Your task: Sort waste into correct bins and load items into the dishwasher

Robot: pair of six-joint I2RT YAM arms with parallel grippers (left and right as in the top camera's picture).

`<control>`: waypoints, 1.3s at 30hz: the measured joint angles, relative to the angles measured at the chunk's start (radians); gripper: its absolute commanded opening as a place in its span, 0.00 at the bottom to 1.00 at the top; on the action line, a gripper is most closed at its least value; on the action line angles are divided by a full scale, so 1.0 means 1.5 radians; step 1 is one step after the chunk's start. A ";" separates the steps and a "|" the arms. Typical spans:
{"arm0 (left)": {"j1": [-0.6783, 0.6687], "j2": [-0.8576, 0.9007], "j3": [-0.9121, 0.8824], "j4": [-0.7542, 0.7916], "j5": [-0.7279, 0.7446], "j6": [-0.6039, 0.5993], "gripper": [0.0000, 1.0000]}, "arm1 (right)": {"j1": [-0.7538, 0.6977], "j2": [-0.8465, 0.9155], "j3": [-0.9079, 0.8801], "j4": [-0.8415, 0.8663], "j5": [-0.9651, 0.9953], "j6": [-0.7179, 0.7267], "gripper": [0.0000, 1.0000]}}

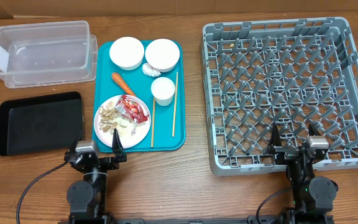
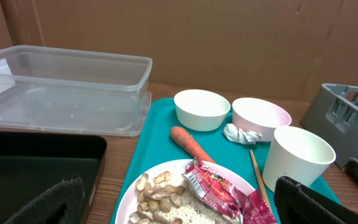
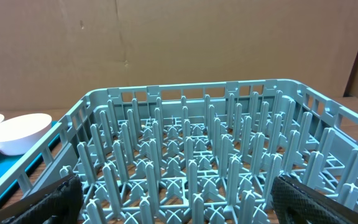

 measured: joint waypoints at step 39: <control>0.000 0.139 0.172 -0.100 0.003 -0.018 1.00 | 0.000 0.111 0.208 -0.179 -0.035 0.137 1.00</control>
